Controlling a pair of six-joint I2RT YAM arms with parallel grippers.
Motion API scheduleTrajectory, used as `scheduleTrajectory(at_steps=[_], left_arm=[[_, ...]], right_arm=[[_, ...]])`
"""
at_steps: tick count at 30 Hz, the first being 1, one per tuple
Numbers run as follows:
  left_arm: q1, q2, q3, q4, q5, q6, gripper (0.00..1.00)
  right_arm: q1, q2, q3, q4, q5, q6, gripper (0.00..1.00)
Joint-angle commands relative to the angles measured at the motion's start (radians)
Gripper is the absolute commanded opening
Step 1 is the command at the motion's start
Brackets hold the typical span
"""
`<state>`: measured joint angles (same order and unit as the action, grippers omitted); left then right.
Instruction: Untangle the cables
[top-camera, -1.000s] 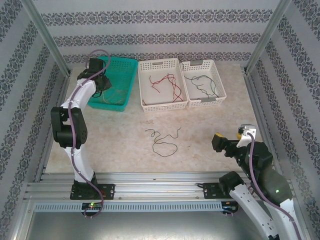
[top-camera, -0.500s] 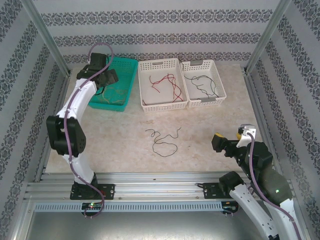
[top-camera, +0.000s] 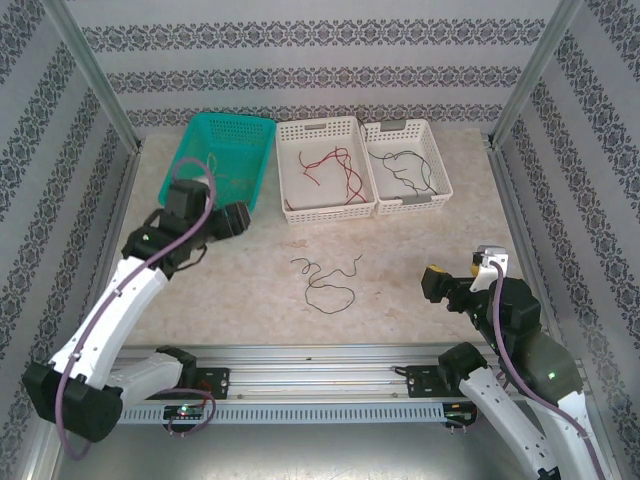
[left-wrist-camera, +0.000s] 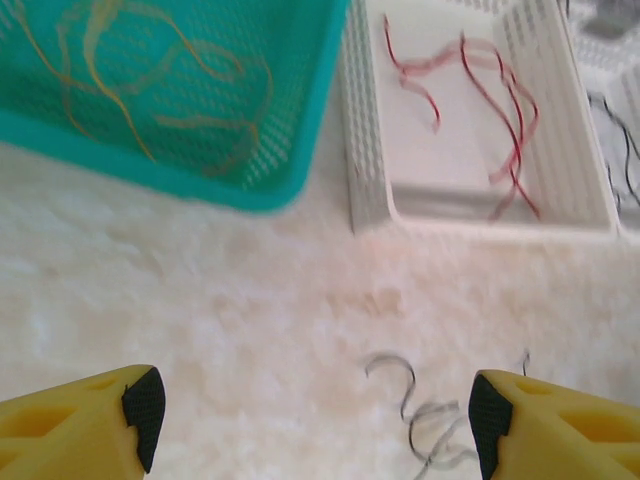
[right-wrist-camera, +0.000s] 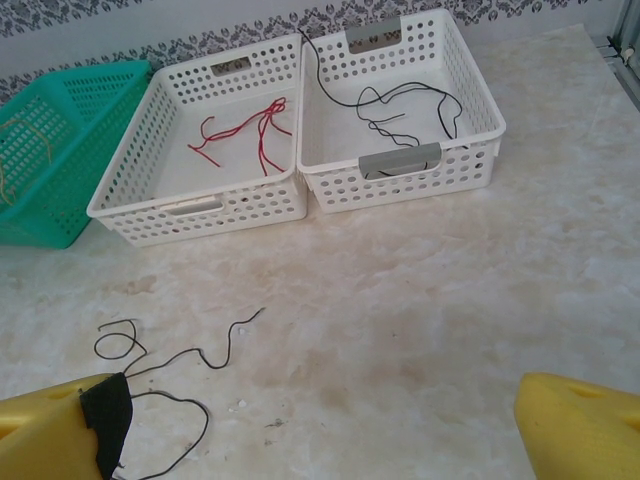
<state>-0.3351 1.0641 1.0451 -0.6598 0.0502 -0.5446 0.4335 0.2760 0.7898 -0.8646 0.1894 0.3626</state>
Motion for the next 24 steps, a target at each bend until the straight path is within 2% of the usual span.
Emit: scheduleTrajectory(at_steps=[1,6,12,17,24], left_arm=[[-0.095,0.002,-0.106,0.068,0.019,-0.065,0.80],[-0.240,0.057,-0.228,0.194,-0.015,-0.103,0.80],[-0.371,0.191,-0.259,0.317,-0.050,-0.126,0.81],[-0.436,0.326,-0.234,0.394,-0.050,-0.133,0.81],[-0.467,0.443,-0.234,0.530,0.001,-0.153,0.82]], right_arm=[[-0.010,0.002,0.024,-0.010,-0.005,-0.012,0.98],[-0.010,0.012,0.022,-0.001,-0.036,-0.025,0.98],[-0.010,0.003,0.012,0.006,-0.048,-0.030,0.98],[-0.010,0.012,0.011,0.005,-0.051,-0.028,0.98],[-0.010,0.019,0.011,0.005,-0.052,-0.027,0.98]])
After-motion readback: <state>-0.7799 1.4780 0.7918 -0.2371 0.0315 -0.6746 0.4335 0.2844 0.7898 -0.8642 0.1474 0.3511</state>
